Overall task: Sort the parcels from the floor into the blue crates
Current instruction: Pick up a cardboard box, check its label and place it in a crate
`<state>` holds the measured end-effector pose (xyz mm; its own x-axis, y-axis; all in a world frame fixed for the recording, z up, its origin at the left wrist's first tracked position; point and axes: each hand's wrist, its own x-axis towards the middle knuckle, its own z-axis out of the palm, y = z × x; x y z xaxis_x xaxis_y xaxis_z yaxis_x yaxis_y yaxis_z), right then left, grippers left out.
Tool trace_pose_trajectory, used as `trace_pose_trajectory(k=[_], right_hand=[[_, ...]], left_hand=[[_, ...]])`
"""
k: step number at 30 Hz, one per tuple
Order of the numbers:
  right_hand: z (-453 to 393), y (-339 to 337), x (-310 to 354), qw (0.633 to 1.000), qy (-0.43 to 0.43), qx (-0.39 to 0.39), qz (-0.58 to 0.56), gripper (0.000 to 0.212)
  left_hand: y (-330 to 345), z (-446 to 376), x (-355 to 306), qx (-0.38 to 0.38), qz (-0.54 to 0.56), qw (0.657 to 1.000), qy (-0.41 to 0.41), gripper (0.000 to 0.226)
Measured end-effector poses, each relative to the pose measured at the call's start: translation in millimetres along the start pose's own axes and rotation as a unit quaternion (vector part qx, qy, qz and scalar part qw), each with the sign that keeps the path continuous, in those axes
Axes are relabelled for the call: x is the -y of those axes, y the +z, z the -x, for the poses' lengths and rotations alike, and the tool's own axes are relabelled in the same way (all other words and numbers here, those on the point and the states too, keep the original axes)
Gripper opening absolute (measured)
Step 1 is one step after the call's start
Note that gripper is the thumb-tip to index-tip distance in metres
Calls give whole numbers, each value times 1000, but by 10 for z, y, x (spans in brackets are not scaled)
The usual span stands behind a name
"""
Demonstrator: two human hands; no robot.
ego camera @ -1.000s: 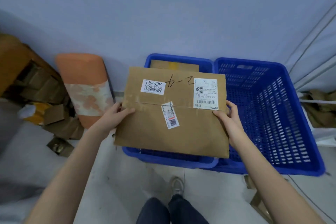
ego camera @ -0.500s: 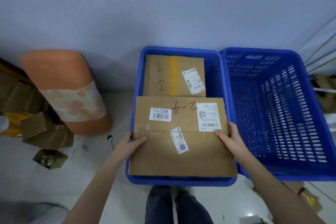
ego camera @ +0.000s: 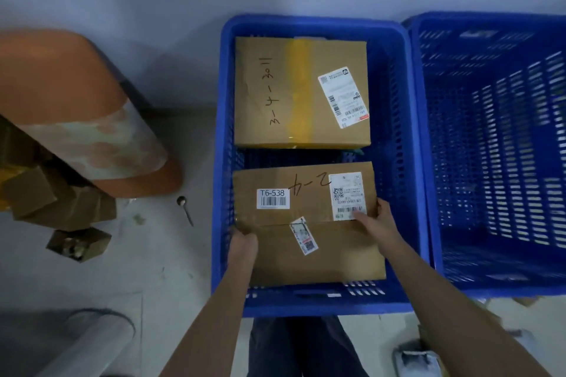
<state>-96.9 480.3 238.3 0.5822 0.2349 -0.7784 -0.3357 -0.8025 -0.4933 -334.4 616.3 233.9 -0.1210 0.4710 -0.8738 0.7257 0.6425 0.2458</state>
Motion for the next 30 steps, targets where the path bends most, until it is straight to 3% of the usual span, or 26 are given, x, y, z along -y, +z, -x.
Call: trace_pose_trajectory(k=[3,9,15,19,22,25,28,30], right_hand=[[-255,114,-81,1000,25,0,-13,78],[-717,352,-247,999,37,-3,-22,80],[-868,447,-406,998,37,-4,-45,78],[-883,391,-404,999,22,20,-23,80],[-861,409,-413,999,11,41,16,86],[-788,486,-440,999,36,6,40,89],[-634,551,-497,984,14,-28,176,89],[-504,536,-549,961,-18,-11,275,89]], left_hand=[[142,-216,-57,-6,22,999,-45,54],[376,-687,-58,-34,18,998,-43,81],[573,-791,-50,-96,-58,992,-62,86],[643,-749,-44,-115,-102,988,-26,95],[689,-682,-53,-117,-162,980,4,91],[825,-535,-43,-95,-267,956,69,86],[941,-376,69,-33,-342,934,99,85],[898,-332,169,-1,-408,908,100,85]])
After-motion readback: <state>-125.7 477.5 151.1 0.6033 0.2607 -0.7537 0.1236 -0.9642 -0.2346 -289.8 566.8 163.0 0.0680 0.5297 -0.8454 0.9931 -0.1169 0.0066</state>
